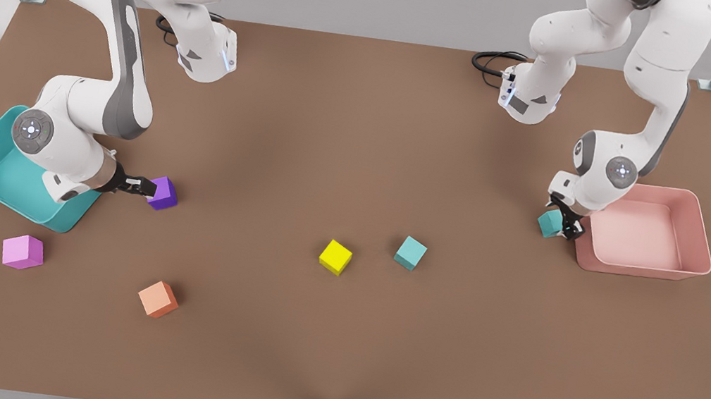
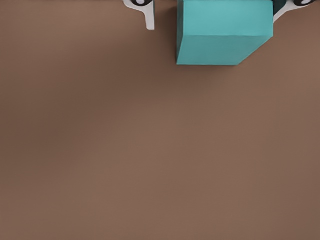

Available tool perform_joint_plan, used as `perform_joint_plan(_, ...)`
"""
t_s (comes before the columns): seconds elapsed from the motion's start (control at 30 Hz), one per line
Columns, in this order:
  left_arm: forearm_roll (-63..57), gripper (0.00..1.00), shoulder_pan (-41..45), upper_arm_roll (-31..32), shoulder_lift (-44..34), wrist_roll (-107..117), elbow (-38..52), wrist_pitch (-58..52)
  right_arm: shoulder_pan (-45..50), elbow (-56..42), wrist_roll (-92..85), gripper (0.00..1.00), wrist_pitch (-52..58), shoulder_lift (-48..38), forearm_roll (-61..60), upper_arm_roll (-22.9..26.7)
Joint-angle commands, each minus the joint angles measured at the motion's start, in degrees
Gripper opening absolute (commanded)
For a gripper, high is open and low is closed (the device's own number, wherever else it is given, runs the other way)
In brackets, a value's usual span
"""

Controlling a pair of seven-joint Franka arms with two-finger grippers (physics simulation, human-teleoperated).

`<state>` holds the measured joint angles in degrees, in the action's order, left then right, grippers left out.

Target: Stack the two blue cubes on top of each other

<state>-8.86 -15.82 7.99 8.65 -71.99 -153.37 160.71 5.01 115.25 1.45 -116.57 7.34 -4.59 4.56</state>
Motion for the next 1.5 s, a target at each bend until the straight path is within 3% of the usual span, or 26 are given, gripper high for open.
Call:
perform_joint_plan(0.0, 0.07, 0.99, 0.00, 0.00, 0.84, 1.51, 0.00, 2.15, 0.00, -0.03, 0.30, 1.00, 0.03, -0.05, -0.06, 0.01)
perform_joint_plan(0.2, 0.07, 0.99, -0.44, -0.08, 3.13, 1.51, 0.09, 5.14, 0.00, -0.03, 0.30, 1.00, 0.03, -0.05, -0.06, -0.34)
perform_joint_plan(0.3, -0.02, 0.94, -0.61, -0.52, 3.22, 1.42, 0.09, 5.23, 0.00, -0.03, 0.30, 1.00, 0.03, 0.04, -0.06, -0.34)
perform_joint_plan(0.37, -0.02, 0.75, -0.61, -0.52, 3.22, 1.42, 0.09, 5.23, 0.00, -0.03, 0.30, 1.00, 0.03, 0.13, -0.06, -0.34)
perform_joint_plan(0.4, -0.02, 0.71, -0.61, -0.52, 3.22, 1.42, 0.36, 4.88, 0.00, -0.03, 0.30, 1.00, -0.06, 0.13, -0.06, -0.34)
perform_joint_plan(0.6, -0.02, 0.53, -0.70, -0.87, 2.34, 2.03, 0.44, 4.09, 0.00, -0.03, 0.30, 1.00, 0.29, -0.05, -0.06, -0.34)
perform_joint_plan(0.8, -0.02, 0.53, -0.44, 0.00, -2.23, 8.36, 0.71, -2.33, 0.00, -0.29, 0.30, 1.00, 0.29, 0.04, -0.06, -0.34)
perform_joint_plan(1.03, 0.07, 0.52, -0.08, 11.16, -3.81, 34.99, 7.12, -11.65, 0.00, -0.38, 0.30, 1.00, 1.09, -0.22, -0.06, -0.34)
perform_joint_plan(1.17, 0.07, 0.51, -0.35, 20.39, -5.66, 55.11, 8.09, -11.82, 0.00, -0.64, 0.30, 1.00, 1.09, 0.04, -0.06, -0.34)
perform_joint_plan(1.27, 0.07, 0.51, 0.26, 28.74, -5.48, 71.01, 13.62, -20.43, 0.00, -0.64, 0.30, 1.00, 1.09, 0.04, -0.06, -0.34)
perform_joint_plan(1.33, -0.02, 0.51, 0.53, 33.75, -2.59, 80.42, 17.23, -21.31, 0.00, -0.64, 0.30, 1.00, 1.17, -0.05, -0.06, -0.34)
perform_joint_plan(1.47, -0.90, 0.51, 8.26, 34.37, 4.89, 95.37, 26.63, -23.42, 0.00, -0.73, 0.30, 1.00, 1.88, -0.22, -0.06, -0.34)
